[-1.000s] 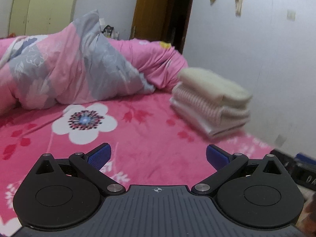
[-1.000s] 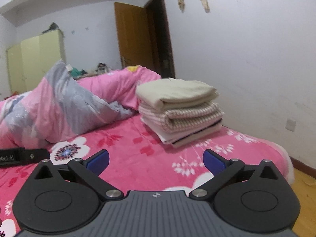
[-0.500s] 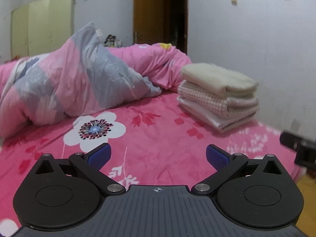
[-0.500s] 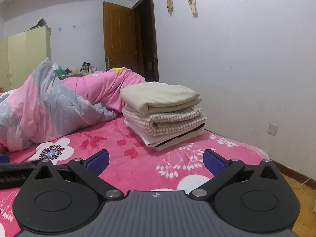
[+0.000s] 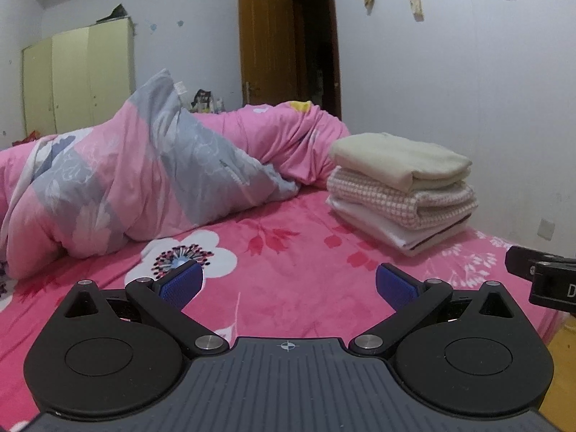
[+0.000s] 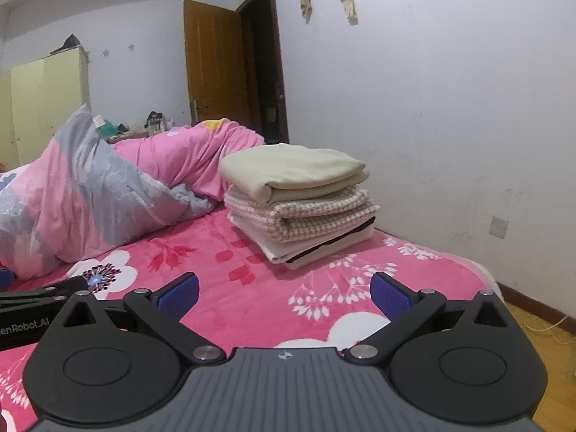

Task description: Fold clothes

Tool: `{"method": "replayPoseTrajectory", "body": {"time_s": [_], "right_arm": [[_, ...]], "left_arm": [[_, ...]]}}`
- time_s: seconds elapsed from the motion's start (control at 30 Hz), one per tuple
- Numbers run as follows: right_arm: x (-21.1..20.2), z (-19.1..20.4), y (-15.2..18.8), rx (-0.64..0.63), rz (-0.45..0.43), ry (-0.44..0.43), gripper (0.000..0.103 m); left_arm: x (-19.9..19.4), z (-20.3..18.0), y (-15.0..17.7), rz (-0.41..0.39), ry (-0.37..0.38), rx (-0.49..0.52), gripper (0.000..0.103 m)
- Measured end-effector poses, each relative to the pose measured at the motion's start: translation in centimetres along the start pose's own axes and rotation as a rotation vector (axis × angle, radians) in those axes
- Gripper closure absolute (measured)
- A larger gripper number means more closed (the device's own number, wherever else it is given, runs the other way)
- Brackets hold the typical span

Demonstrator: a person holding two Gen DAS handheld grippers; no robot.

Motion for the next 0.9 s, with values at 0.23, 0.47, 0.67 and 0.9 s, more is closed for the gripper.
{"method": "replayPoseTrajectory", "body": {"time_s": [0.23, 0.47, 0.67, 0.9], "right_arm": [[0.5, 0.6, -0.1, -0.053, -0.001, 0.05, 0.0], [1.2, 0.4, -0.3, -0.041, -0.005, 0.04, 0.0], [2.3, -0.3, -0.2, -0.005, 0.036, 0.037, 0.0], [2.7, 0.5, -1.3, -0.091, 0.009, 0.045, 0.0]], "left_arm": [[0.1, 1.1, -0.3, 0.005, 0.029, -0.034, 0.0], [0.5, 1.2, -0.6, 0.018, 0.05, -0.044, 0.0], [0.8, 0.7, -1.3, 0.02, 0.072, -0.059, 0.0], [2.0, 0.1, -0.6, 0.085, 0.075, -0.043, 0.0]]}}
Point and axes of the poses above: each gripper's, at about its wrist camera, not at the fingertips, and x roughly the way its jaws point, z to its left, y to its underside, the point moved 6 cm from there along x, roughly the way its jaws point, and after that the axes turned 4 degrees about y, right-handed, at the moved point
